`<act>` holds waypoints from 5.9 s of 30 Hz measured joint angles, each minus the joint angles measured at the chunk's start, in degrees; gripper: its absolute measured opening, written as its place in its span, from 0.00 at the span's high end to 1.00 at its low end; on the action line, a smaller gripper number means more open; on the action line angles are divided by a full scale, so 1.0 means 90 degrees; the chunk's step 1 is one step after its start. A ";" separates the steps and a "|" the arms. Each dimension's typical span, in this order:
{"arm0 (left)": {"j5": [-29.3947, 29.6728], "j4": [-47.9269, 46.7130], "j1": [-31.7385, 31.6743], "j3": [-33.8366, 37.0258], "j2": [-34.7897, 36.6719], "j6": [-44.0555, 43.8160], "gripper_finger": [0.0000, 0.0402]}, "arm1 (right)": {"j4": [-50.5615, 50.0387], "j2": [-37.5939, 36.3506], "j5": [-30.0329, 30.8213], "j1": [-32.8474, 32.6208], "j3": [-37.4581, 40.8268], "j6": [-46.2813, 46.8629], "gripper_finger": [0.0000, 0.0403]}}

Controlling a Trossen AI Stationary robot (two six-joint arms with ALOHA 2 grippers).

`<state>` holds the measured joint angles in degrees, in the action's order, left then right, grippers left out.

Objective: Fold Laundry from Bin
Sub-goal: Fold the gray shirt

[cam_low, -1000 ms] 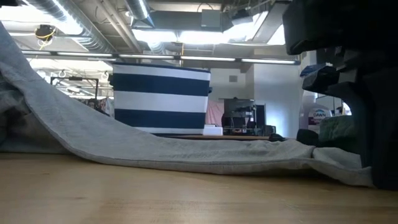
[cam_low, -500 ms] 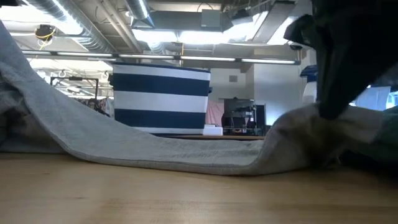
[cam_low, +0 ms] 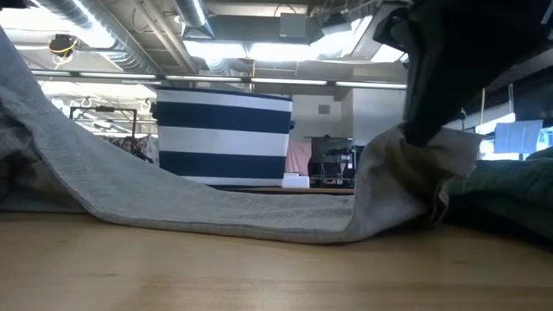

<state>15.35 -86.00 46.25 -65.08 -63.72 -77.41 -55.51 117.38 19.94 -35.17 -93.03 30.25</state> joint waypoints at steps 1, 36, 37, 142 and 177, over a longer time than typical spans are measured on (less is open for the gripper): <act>0.0000 0.0001 0.0001 0.0000 0.0000 0.0000 1.00 | 0.0068 -0.0001 0.0001 0.0007 -0.0001 -0.0060 1.00; -0.0043 0.0431 0.0001 0.0002 -0.0264 0.0372 1.00 | 0.2363 -0.0972 0.0223 0.0373 0.1371 -0.1107 1.00; -0.0050 0.0429 0.0001 0.0002 -0.0288 0.0400 1.00 | 0.2545 -0.1084 0.0214 0.0370 0.1532 -0.1080 1.00; 0.2234 0.1783 -1.0539 -0.0226 -0.2038 1.0342 0.82 | 0.4478 -0.3803 -0.0356 0.8006 0.5231 -0.3093 0.87; 0.2676 0.2636 -1.0560 -0.1214 -0.2062 1.1833 0.36 | 0.4397 -0.5204 -0.0502 0.7741 0.5229 -0.3403 0.51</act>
<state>39.44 -62.27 -48.79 -76.01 -82.29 29.09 -15.93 70.54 15.42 34.51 -45.98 -0.38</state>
